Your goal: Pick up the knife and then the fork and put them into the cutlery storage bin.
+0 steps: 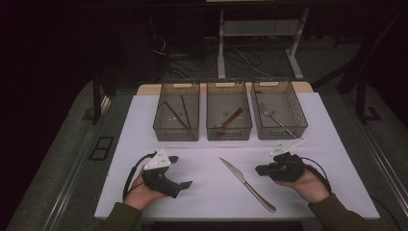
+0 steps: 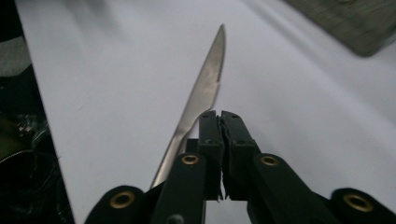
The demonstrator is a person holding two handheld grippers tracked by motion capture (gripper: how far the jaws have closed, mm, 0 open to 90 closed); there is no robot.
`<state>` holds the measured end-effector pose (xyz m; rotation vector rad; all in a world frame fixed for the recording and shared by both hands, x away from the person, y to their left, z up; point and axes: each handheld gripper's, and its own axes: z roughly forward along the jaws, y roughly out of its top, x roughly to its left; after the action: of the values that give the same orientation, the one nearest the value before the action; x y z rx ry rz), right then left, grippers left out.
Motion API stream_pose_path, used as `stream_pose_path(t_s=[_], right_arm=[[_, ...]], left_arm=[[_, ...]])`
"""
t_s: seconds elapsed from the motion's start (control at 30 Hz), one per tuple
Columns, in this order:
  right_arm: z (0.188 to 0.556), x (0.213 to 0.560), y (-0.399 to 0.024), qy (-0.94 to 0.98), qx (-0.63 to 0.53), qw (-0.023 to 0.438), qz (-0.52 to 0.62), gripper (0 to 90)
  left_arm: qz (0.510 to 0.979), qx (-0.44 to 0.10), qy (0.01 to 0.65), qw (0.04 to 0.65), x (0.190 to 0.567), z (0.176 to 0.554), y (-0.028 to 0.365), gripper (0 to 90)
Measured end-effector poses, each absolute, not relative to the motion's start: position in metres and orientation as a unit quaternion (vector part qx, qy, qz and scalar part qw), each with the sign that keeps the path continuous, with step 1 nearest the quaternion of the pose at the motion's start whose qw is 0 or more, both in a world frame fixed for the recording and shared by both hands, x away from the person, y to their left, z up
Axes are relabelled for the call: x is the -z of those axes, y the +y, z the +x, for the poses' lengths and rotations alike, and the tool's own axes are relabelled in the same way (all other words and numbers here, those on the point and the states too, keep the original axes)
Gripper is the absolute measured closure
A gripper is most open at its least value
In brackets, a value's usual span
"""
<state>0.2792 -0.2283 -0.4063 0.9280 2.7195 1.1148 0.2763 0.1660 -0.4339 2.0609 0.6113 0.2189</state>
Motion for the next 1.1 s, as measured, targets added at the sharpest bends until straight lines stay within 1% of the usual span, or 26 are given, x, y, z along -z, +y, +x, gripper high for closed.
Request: stream_pose_path(t_s=[0.17, 0.47, 0.67, 0.77, 0.83, 0.87, 0.93, 0.97, 1.03, 1.1], right_arm=[[0.265, 0.414, -0.216, 0.894, -0.351, 0.011, 0.279, 88.6], [0.246, 0.427, -0.200, 0.912, -0.318, -0.002, 0.259, 88.6], [0.243, 0.433, -0.195, 0.922, -0.293, 0.008, 0.252, 88.8], [0.244, 0.430, -0.196, 0.926, -0.286, 0.027, 0.245, 88.8], [0.243, 0.428, -0.196, 0.925, -0.285, 0.026, 0.251, 88.8], [0.243, 0.428, -0.196, 0.927, -0.279, 0.035, 0.248, 88.8], [0.241, 0.430, -0.192, 0.933, -0.269, 0.033, 0.237, 88.8], [0.239, 0.432, -0.189, 0.934, -0.268, 0.025, 0.236, 88.8], [0.239, 0.432, -0.188, 0.938, -0.258, 0.038, 0.228, 88.8], [0.238, 0.432, -0.188, 0.936, -0.260, 0.032, 0.233, 88.8]], left_arm=[[0.841, -0.089, 0.250, 0.471, 0.434, 0.276, 0.166, 0.0], [0.843, -0.089, 0.248, 0.469, 0.434, 0.276, 0.166, 0.0], [0.842, -0.090, 0.249, 0.470, 0.434, 0.276, 0.166, 0.0], [0.842, -0.090, 0.249, 0.470, 0.434, 0.276, 0.166, 0.0], [0.842, -0.090, 0.249, 0.470, 0.434, 0.276, 0.166, 0.0], [0.842, -0.090, 0.249, 0.469, 0.434, 0.276, 0.165, 0.0], [0.843, -0.090, 0.249, 0.469, 0.434, 0.276, 0.165, 0.0], [0.843, -0.091, 0.249, 0.469, 0.434, 0.276, 0.165, 0.0], [0.842, -0.091, 0.249, 0.469, 0.434, 0.276, 0.166, 0.0], [0.842, -0.091, 0.250, 0.470, 0.434, 0.276, 0.166, 0.0]])
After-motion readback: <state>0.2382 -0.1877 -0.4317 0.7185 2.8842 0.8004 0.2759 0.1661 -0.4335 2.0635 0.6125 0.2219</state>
